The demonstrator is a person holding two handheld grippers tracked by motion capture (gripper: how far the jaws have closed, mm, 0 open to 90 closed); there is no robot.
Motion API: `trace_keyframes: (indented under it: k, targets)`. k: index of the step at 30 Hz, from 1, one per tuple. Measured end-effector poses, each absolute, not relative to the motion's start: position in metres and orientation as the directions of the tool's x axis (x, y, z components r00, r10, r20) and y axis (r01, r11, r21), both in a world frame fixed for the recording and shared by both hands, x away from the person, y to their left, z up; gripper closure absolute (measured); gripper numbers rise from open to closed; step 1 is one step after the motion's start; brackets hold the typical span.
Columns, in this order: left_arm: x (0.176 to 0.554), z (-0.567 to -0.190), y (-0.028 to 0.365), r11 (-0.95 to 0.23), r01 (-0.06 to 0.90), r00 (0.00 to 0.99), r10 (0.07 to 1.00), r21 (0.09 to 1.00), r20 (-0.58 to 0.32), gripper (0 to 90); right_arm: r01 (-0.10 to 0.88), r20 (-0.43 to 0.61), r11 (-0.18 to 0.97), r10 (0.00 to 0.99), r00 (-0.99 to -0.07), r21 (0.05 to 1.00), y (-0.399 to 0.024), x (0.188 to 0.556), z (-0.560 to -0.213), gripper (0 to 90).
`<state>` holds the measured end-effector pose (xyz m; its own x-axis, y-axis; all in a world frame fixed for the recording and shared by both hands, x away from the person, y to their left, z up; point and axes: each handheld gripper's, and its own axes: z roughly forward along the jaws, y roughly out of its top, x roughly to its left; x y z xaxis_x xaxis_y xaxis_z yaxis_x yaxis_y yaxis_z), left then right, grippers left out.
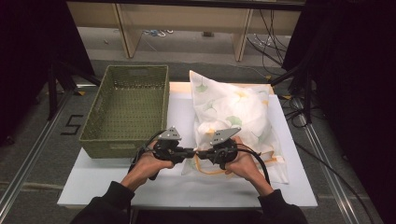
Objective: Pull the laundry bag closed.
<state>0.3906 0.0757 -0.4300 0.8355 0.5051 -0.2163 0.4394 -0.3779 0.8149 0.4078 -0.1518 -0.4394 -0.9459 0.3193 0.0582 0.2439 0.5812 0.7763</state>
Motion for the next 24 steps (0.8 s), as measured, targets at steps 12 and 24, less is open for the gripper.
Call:
trace_keyframes:
  k: [12,24]
  targets:
    - [0.3914,-0.4305,0.075,-0.38,0.447,0.836,0.501,0.81,-0.226,82.7,0.23,0.03,0.604,0.322,-0.946,0.763,-0.1514,0.4018,-0.4339,90.0]
    - [0.3903,-0.4299,0.0742,-0.381,0.445,0.84,0.491,0.81,-0.231,84.9,0.241,0.04,0.59,0.332,-0.942,0.77,-0.1496,0.402,-0.4343,90.0]
